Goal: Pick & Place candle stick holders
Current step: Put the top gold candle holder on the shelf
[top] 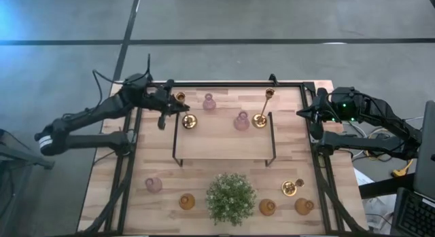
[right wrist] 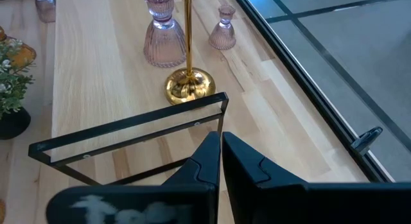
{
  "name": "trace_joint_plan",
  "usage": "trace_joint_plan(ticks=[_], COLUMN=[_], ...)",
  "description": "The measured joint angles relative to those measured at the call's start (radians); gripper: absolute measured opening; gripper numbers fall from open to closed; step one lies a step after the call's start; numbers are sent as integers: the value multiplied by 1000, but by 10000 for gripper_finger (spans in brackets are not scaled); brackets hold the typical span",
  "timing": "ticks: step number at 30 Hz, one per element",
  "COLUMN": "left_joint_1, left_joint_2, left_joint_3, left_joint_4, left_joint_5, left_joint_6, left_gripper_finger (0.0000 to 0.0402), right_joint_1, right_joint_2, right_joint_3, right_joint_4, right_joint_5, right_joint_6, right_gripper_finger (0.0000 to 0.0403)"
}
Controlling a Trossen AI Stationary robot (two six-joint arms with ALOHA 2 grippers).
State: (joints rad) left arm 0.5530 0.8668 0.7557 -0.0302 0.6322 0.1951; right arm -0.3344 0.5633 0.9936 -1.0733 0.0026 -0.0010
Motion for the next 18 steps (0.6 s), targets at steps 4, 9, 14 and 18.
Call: trace_joint_plan(ticks=[4,9,14,18], left_joint_1=[50,77,84,94], left_joint_2=[-9,2,7,7], left_joint_3=[-37,-55,-54,-55], left_joint_4=[34,49,59,64], left_joint_5=[43,95,103,107], left_joint_6=[-35,-60,-58,-51], left_gripper_finger=[18,18,18,18], right_joint_1=[0,0,0,0], right_joint_2=[0,0,0,0], right_joint_3=[0,0,0,0], right_joint_4=[0,0,0,0], right_joint_5=[0,0,0,0], right_joint_6=[0,0,0,0], right_gripper_finger=[13,13,13,13])
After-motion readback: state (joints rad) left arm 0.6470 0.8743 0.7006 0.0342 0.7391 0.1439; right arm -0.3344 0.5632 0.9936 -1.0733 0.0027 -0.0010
